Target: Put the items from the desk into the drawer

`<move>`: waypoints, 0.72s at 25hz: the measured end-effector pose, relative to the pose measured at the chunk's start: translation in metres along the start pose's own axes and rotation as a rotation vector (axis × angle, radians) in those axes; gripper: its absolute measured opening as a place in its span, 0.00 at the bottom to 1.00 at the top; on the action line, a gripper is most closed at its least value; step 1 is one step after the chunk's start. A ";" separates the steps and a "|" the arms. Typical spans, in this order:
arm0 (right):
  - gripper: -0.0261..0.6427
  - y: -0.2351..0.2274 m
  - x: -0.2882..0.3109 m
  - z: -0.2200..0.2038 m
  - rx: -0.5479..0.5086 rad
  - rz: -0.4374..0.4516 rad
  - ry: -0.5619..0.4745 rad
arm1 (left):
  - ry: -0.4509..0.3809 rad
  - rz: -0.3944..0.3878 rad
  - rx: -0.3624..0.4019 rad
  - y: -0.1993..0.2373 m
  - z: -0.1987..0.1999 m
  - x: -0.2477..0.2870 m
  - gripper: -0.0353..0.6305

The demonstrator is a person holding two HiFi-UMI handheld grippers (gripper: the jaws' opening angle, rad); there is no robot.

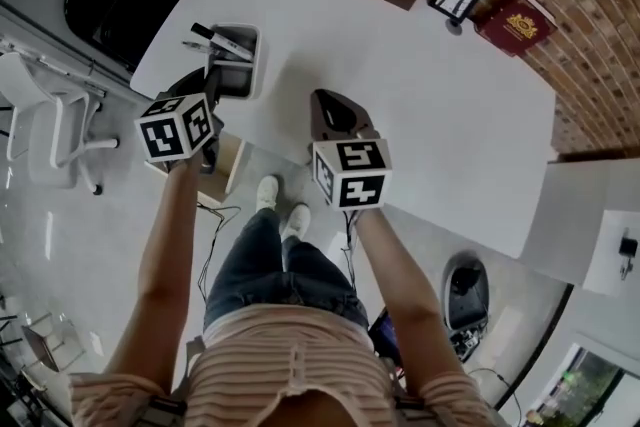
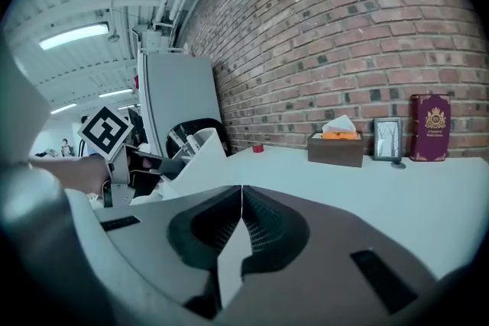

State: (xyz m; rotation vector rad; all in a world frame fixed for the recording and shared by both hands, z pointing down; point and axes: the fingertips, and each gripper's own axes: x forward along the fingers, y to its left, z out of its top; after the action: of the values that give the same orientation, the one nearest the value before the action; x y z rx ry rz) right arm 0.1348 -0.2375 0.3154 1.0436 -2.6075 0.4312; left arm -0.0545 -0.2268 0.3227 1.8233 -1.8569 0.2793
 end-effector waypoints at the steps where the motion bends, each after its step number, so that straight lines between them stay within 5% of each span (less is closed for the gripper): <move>1: 0.06 0.005 0.001 -0.001 -0.002 0.010 0.001 | -0.001 0.009 -0.003 0.004 -0.002 -0.005 0.12; 18: 0.06 0.105 0.039 -0.015 -0.011 0.072 0.035 | 0.024 0.044 -0.040 0.097 -0.040 -0.065 0.11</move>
State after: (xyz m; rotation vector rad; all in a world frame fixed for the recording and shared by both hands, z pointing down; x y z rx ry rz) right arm 0.0361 -0.1829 0.3265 0.9327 -2.6191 0.4466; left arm -0.1431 -0.1432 0.3446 1.7467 -1.8750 0.2761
